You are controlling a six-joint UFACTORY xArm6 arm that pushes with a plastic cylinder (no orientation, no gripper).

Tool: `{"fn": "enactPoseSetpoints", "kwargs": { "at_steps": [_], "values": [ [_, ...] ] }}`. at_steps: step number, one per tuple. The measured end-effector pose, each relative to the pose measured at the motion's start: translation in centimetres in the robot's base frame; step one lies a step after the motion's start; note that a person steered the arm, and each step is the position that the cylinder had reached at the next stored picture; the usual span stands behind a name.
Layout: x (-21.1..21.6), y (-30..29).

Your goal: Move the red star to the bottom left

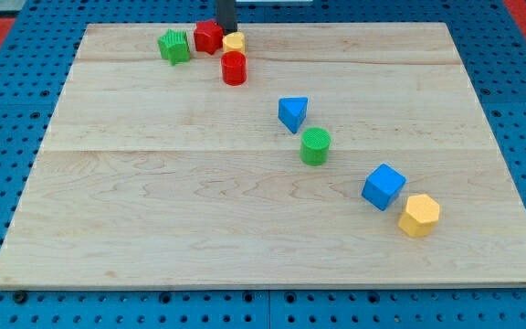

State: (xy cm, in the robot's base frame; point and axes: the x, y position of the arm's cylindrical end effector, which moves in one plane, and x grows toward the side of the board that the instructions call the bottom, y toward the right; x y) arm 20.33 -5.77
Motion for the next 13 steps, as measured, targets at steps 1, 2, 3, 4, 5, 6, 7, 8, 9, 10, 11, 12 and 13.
{"fn": "enactPoseSetpoints", "kwargs": {
  "at_steps": [1,2,3,4,5,6,7,8,9,10,11,12,13],
  "values": [
    [-1.1,-0.9],
    [-1.1,-2.3],
    [-1.2,-4.1],
    [-1.2,-5.2],
    [-0.5,-5.7],
    [0.9,-5.7],
    [2.5,-5.6],
    [4.5,-5.3],
    [6.2,-3.8],
    [6.9,-2.2],
    [8.8,-1.8],
    [10.4,-2.6],
    [10.8,-5.1]
  ]
}}
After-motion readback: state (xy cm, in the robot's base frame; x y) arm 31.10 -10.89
